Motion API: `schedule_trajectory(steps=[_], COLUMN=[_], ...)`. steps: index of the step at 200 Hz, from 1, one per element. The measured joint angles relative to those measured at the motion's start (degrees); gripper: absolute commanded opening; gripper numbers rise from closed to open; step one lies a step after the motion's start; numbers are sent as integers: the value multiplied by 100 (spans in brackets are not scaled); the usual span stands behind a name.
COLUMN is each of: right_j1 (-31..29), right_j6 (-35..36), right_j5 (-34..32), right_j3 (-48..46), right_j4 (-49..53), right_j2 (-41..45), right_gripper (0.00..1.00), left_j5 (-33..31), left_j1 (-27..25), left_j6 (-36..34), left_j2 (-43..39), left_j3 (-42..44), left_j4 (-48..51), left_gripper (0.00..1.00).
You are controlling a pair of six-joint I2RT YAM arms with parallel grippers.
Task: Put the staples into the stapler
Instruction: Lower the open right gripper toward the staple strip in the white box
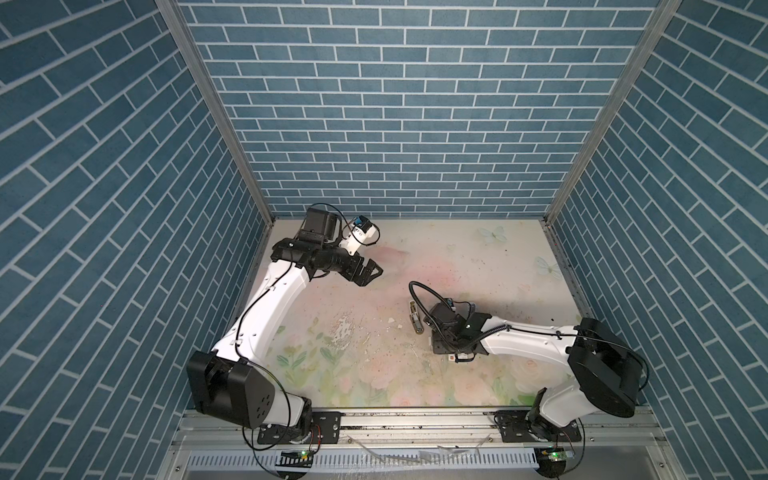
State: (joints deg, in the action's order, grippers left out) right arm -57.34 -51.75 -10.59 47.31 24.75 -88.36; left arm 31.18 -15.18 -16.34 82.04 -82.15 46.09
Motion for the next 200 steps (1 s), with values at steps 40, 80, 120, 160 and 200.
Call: schedule_trajectory(steps=[40,80,120,160,200], right_j1=[4,2,4,4,4], right_j6=[-2,-9,-9,-11,-37], right_j5=[-26,-66,-101,-149,-208], right_j3=[0,72,234,258,258], right_j4=[63,116,164,234,323], right_j2=[-85,-118,-203,-264,-264], right_gripper=[23,24,26,28,29], left_j5=[0,0,0,0,0], left_j1=[0,0,0,0,0], left_j6=[0,0,0,0,0], left_j2=[0,0,0,0,0], left_j3=[11,22,52,52,55], left_j4=[-13,-15,-57,-61,-90], left_gripper=[100,100,99,100,100])
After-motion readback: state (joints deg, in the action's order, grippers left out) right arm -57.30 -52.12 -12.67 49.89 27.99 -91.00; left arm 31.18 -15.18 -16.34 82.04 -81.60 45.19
